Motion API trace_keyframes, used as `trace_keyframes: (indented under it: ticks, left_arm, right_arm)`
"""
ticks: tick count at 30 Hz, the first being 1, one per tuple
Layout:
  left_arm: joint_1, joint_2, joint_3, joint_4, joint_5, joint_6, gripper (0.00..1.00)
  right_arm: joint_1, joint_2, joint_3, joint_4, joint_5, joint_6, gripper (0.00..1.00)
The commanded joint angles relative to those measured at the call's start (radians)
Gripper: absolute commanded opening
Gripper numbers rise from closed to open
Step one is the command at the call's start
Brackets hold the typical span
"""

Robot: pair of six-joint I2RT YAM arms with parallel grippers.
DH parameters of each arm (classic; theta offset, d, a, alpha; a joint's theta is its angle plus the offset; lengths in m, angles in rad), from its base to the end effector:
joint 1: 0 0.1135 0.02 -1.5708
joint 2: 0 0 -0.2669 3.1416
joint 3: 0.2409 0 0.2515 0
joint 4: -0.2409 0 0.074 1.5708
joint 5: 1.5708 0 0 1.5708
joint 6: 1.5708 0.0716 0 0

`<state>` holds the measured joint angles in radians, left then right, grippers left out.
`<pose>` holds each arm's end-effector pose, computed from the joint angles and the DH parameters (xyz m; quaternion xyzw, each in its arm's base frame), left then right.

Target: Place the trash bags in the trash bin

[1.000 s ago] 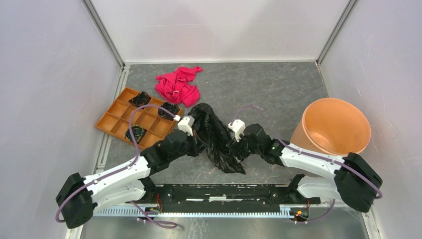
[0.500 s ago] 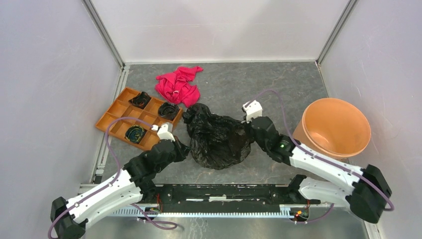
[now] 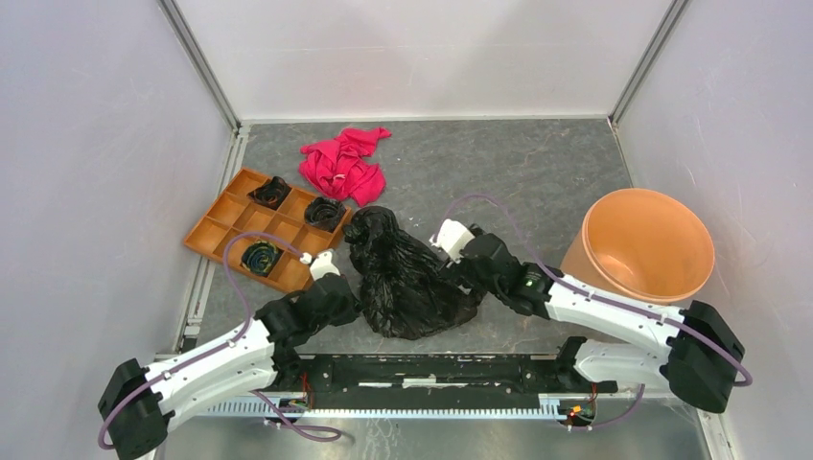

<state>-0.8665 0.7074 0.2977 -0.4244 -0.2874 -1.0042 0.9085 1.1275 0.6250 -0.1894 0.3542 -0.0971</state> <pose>0.1197 -0.1095 0.1390 -0.1150 0.9176 -0.2075 0.3190 0.1777 0.1875 0.1995 -0.3636 0.8167 0.0188 0.4477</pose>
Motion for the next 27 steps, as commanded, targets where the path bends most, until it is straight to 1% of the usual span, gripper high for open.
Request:
trace_keyframes:
  ticks: [1,4,8,10,12,14,16,19,22,24,25,26,27]
  left_arm:
    - [-0.003,-0.018,-0.009,0.029,0.001,-0.059,0.02]
    - [-0.003,-0.038,-0.007,0.015,-0.001,-0.061,0.02]
    - [-0.003,-0.064,-0.005,-0.006,-0.009,-0.062,0.02]
    - [-0.003,-0.072,-0.005,-0.012,-0.009,-0.060,0.02]
    - [-0.003,-0.080,-0.003,-0.022,-0.011,-0.059,0.02]
    - [-0.002,-0.089,0.000,-0.035,-0.017,-0.057,0.02]
    - [-0.003,-0.101,0.003,-0.049,-0.022,-0.056,0.02]
    - [-0.003,-0.120,0.002,-0.060,-0.032,-0.053,0.02]
    - [-0.003,-0.125,0.001,-0.061,-0.043,-0.051,0.02]
    - [-0.003,-0.122,0.005,-0.061,-0.045,-0.050,0.02]
    - [-0.003,-0.119,0.008,-0.061,-0.044,-0.048,0.02]
    - [-0.003,-0.115,0.012,-0.061,-0.043,-0.047,0.02]
    - [-0.003,-0.112,0.019,-0.061,-0.040,-0.045,0.02]
  right_arm:
    - [0.109,0.048,0.125,0.056,-0.006,-0.196,0.79]
    - [0.181,0.140,0.181,0.071,-0.007,-0.255,0.82]
    - [0.238,0.296,0.240,0.112,-0.029,-0.283,0.82]
    - [0.260,0.372,0.273,0.122,-0.028,-0.292,0.81]
    - [0.274,0.420,0.273,0.145,-0.002,-0.301,0.79]
    - [0.281,0.465,0.279,0.133,0.068,-0.302,0.72]
    - [0.288,0.496,0.287,0.105,0.157,-0.303,0.66]
    - [0.297,0.495,0.266,0.100,0.227,-0.311,0.66]
    - [0.299,0.470,0.219,0.135,0.274,-0.308,0.66]
    - [0.299,0.458,0.188,0.170,0.296,-0.308,0.64]
    - [0.299,0.454,0.173,0.182,0.298,-0.309,0.57]
    - [0.297,0.451,0.159,0.232,0.300,-0.309,0.42]
    - [0.297,0.451,0.148,0.254,0.301,-0.301,0.25]
